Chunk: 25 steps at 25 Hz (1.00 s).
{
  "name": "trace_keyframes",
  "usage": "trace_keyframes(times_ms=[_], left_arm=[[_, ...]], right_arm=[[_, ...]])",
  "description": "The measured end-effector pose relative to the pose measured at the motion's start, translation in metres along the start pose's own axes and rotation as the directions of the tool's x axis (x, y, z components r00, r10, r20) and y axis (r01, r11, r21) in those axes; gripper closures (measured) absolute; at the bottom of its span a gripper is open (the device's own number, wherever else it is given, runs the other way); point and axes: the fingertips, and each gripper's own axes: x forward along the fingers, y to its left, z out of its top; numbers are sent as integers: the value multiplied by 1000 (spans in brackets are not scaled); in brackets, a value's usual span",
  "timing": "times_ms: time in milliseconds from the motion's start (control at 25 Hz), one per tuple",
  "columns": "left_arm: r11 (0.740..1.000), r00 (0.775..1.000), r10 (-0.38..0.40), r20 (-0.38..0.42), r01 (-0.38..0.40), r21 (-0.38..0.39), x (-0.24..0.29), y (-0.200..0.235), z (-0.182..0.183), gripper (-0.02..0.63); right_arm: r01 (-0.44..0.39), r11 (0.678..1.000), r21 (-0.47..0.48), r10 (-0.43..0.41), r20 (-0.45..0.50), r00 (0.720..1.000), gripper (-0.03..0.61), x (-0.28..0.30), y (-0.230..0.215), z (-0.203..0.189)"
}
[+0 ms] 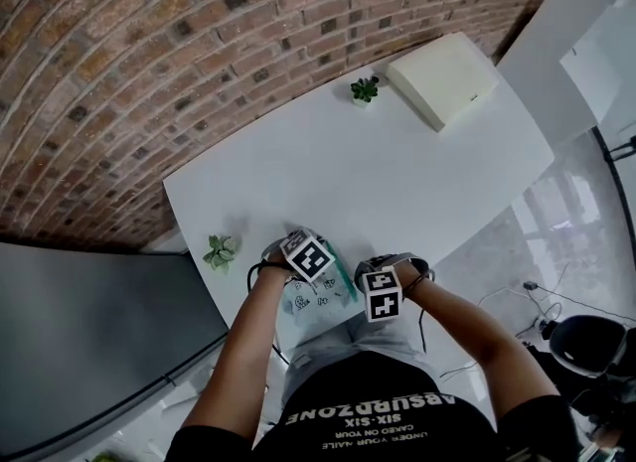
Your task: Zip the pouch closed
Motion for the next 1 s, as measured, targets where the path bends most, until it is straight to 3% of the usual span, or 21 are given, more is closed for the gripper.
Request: trace_keyframes(times_ms=[640,1000], left_arm=[[997,997,72,3,-72,-10,-1,0,1,591],[992,994,107,38,-104,-75,-4,1,2,591]], right_arm=[[4,999,47,-3,-17,1000,577,6,34,-5],[38,996,77,-37,-19,999,577,8,33,-5]])
